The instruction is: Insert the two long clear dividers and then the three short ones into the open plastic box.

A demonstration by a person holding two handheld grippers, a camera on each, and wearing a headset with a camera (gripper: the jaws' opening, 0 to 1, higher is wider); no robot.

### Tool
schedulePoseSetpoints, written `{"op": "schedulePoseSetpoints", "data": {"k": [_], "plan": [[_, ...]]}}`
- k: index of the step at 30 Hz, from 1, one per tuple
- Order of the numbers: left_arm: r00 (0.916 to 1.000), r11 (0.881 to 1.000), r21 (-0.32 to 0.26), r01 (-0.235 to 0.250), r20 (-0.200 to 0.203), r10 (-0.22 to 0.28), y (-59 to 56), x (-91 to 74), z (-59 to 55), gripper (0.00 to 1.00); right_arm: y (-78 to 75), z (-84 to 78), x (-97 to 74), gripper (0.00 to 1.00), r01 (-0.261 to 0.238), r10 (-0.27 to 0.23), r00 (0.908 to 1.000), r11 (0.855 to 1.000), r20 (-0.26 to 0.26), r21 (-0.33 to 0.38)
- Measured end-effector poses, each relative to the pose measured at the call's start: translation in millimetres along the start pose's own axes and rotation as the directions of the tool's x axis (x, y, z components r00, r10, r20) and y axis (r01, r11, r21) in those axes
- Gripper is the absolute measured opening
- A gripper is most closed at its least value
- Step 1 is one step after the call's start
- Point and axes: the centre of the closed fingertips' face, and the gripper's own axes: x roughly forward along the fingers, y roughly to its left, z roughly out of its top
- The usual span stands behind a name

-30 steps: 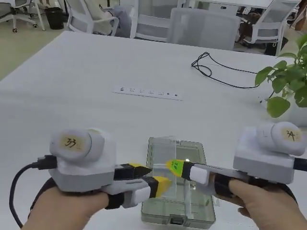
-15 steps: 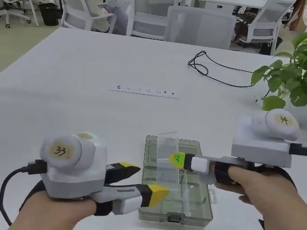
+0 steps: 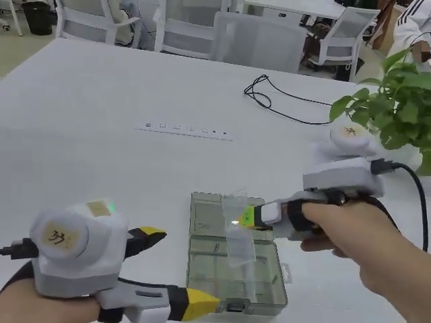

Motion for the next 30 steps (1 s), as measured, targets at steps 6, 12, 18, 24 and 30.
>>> {"op": "schedulePoseSetpoints", "data": {"k": [6,12,18,24,30], "plan": [[0.9992,0.999,0.030,0.039,0.002,-0.039,0.1,0.9,-4.3,0.95,-7.0,-12.6,12.6,0.06,0.064,-0.059,0.9943,0.996,-0.089,0.055],[0.9969,0.996,0.053,0.078,0.004,-0.078,0.3,1.0,-8.9,0.98,-14.0,-24.1,25.9,0.06,0.110,-0.094,0.9862,0.988,-0.136,0.112],[0.9948,0.993,0.058,0.101,0.005,-0.102,5.3,0.4,-11.2,0.98,-16.1,-34.0,39.4,0.06,0.149,-0.126,0.9758,0.981,-0.178,0.121],[0.9934,0.992,0.051,0.112,0.018,-0.113,7.4,-0.7,-13.1,0.98,-21.6,-41.8,47.4,0.06,0.188,-0.162,0.9657,0.975,-0.203,0.115],[0.9927,0.993,0.042,0.115,0.034,-0.116,9.3,-1.2,-12.3,0.98,-27.8,-49.5,50.5,0.06,0.214,-0.188,0.9568,0.972,-0.222,0.100]]}}
